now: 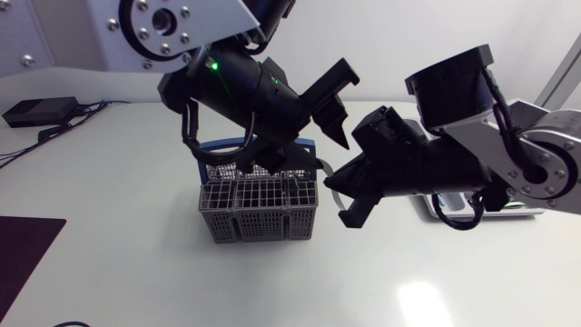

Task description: Unload the cutlery basket into the drawer organizer.

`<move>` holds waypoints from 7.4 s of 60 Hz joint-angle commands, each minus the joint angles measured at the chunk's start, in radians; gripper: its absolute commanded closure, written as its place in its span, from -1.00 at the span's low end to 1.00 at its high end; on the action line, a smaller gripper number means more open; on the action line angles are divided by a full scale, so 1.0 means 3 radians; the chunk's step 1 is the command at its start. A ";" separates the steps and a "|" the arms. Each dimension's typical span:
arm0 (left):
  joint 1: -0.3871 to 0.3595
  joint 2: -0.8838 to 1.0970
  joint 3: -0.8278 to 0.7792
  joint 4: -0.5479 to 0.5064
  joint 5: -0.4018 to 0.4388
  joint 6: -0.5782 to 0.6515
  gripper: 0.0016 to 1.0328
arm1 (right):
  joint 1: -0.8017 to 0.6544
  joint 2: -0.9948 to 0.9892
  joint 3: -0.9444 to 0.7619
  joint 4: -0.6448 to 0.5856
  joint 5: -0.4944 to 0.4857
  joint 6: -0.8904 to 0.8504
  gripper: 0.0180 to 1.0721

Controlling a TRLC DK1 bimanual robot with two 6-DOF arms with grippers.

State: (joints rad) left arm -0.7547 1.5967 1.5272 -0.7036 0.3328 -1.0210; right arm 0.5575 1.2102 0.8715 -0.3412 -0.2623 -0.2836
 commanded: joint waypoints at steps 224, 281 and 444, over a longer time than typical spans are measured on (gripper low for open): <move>0.0184 0.0006 -0.0637 -0.0022 -0.1150 0.2043 -0.77 | -0.2697 0.0276 0.0705 -0.1936 -0.0343 -0.2925 -0.90; 0.0159 0.0543 -0.0259 0.0147 -0.1048 0.1634 -0.49 | -0.1485 -0.0184 0.0122 -0.1828 -0.0486 -0.1627 -0.90; 0.0107 0.0824 -0.0018 -0.0027 -0.1038 0.1394 0.83 | -0.0294 -0.0071 -0.0348 -0.0954 -0.0246 -0.0829 -0.90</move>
State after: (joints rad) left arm -0.7166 1.8412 1.5196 -0.7017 0.0208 -0.5804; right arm 0.4576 1.1740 0.7963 -0.6312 -0.3424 -0.5602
